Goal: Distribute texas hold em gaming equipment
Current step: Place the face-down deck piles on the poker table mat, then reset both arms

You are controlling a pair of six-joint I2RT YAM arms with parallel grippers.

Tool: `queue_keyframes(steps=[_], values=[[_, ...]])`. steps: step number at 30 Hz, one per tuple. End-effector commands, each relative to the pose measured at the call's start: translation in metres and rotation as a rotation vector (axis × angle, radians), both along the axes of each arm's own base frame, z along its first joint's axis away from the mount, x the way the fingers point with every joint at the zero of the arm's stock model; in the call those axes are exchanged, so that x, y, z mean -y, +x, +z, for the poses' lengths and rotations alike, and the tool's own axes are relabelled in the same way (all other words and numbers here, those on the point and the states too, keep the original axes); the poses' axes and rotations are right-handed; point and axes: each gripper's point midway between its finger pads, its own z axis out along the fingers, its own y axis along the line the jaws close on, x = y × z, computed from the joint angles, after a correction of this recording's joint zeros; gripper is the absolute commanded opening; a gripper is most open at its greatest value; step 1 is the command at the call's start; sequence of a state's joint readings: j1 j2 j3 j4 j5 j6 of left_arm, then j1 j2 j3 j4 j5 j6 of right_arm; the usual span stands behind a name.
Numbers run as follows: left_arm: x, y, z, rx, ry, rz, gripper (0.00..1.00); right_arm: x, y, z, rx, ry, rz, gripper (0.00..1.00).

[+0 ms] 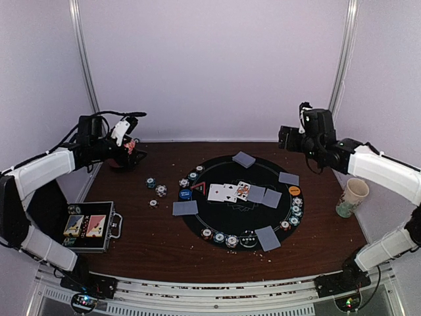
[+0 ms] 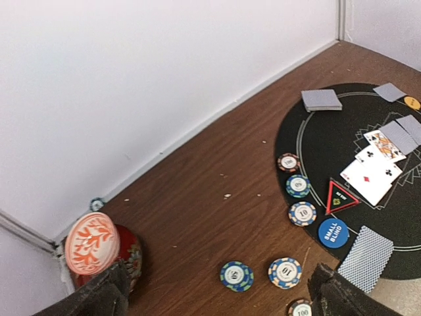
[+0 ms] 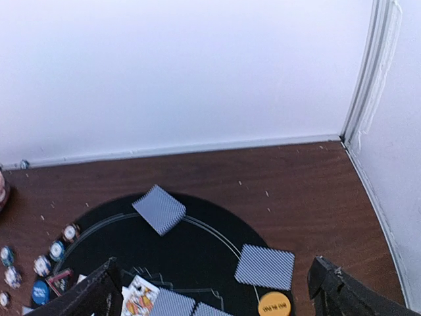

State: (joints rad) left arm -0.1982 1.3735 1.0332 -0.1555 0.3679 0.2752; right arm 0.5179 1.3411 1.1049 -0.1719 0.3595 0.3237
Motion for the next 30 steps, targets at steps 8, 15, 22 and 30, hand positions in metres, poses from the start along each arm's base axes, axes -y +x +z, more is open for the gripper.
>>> queue_keyframes(steps=[8, 15, 22, 30], values=[[-0.064, -0.060, 0.008, 0.186, 0.019, 0.215, 0.98, 0.014, -0.093, -0.037, -0.064, -0.052, -0.025, 1.00], [-0.071, -0.082, 0.008, 0.244, 0.030, 0.235, 0.98, 0.040, -0.123, -0.064, 0.014, 0.013, -0.039, 1.00], [-0.080, -0.087, 0.009, 0.273, 0.039, 0.279, 0.98, 0.051, -0.131, -0.064, 0.057, 0.047, -0.058, 1.00], [-0.078, -0.091, 0.007, 0.274, 0.024, 0.269, 0.98, 0.050, -0.130, -0.068, 0.053, 0.041, -0.060, 1.00]])
